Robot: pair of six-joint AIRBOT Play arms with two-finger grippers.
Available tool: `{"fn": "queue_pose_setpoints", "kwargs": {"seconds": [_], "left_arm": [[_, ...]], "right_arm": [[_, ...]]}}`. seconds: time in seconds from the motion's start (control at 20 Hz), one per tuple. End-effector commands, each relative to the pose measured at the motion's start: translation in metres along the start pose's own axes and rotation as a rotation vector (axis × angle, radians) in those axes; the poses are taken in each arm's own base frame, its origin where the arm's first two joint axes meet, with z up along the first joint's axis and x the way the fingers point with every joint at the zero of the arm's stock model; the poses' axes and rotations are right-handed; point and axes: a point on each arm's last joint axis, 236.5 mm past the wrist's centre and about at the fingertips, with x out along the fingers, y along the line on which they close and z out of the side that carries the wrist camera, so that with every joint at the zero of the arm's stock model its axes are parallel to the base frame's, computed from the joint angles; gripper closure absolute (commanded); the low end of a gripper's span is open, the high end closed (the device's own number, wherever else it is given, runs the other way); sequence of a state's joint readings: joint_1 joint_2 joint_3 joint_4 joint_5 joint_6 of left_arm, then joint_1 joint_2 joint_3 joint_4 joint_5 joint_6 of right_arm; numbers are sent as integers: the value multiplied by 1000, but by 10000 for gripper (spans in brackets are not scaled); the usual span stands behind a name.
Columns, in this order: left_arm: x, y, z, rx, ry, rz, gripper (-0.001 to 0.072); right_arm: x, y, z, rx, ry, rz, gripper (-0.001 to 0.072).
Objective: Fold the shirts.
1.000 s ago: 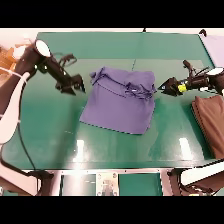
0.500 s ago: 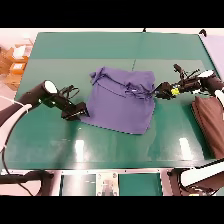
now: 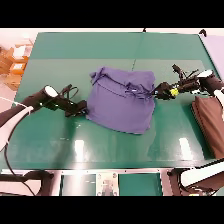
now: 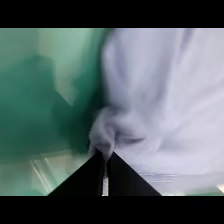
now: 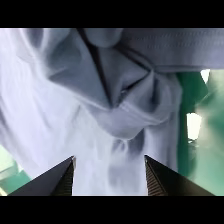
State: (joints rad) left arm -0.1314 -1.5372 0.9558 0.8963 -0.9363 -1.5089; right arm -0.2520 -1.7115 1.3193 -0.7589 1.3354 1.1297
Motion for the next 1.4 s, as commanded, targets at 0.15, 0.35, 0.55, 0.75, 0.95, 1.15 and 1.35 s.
{"fn": "queue_pose_setpoints", "kwargs": {"seconds": [0.15, 0.35, 0.55, 0.75, 0.95, 1.15, 1.35], "left_arm": [[-25, 30, 12, -4, 14, 17, 684], [-33, 47, 14, -1, 20, 34, 684], [-52, 82, 13, -30, 40, 57, 684], [-63, 101, 14, -48, 39, 58, 684], [-84, 159, 1, -64, 83, 196, 684], [-115, 215, -12, -122, 110, 306, 684], [-146, 221, 23, -58, 22, 351, 684]], "right_arm": [[23, 10, 14, 1, -45, -31, 283], [41, -2, 2, 10, 16, -116, 310], [45, -9, -5, 44, 38, -149, 366], [73, 21, -9, -27, 51, -138, 697], [39, 108, 0, -159, -10, 1, 699], [-105, 192, 56, -252, -384, 46, 699], [-162, 148, 85, -119, -520, -37, 697]]}}
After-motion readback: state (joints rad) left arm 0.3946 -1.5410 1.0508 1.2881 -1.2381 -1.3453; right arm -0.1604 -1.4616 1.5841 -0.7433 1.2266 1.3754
